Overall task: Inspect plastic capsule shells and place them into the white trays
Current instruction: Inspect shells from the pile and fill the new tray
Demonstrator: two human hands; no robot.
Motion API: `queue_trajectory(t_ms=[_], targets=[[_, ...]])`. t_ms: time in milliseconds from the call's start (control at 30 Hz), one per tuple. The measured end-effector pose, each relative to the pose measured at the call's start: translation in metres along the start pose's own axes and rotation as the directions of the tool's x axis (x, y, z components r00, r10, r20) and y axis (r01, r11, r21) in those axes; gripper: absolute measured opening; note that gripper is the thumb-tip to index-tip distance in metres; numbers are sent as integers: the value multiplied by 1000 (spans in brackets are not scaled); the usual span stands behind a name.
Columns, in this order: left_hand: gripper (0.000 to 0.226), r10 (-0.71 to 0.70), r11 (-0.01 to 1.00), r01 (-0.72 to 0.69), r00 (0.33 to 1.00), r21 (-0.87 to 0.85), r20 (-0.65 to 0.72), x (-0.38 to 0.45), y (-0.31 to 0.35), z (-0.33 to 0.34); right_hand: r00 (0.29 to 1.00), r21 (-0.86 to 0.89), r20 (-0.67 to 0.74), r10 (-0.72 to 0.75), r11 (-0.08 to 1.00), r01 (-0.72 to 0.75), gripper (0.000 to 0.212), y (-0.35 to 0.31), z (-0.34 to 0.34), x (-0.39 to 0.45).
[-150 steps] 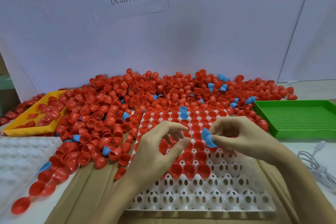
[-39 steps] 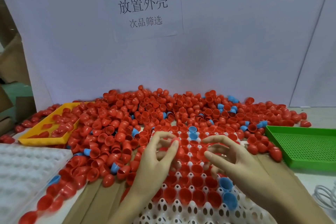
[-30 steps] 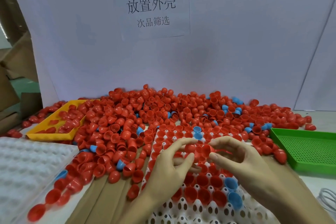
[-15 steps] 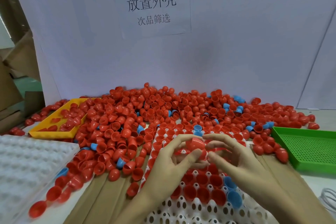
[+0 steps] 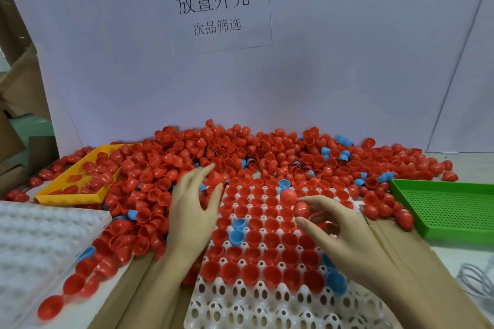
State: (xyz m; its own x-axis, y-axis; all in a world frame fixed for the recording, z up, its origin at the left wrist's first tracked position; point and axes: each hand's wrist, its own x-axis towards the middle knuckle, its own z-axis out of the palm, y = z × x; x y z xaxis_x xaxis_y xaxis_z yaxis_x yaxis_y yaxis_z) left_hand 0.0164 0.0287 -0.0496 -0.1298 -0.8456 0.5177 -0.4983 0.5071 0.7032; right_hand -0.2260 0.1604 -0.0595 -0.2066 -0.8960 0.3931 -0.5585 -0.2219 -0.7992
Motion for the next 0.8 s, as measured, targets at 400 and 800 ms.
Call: queue_trajectory(t_ms=[400, 800], targets=[[33, 375, 918, -312, 883, -243, 282, -40, 36, 27, 997, -101, 44, -65, 992, 70, 48, -3, -2, -1], [21, 421, 892, -362, 884, -272, 203, -45, 36, 30, 998, -3, 46, -53, 999, 53, 25, -4, -2, 0]])
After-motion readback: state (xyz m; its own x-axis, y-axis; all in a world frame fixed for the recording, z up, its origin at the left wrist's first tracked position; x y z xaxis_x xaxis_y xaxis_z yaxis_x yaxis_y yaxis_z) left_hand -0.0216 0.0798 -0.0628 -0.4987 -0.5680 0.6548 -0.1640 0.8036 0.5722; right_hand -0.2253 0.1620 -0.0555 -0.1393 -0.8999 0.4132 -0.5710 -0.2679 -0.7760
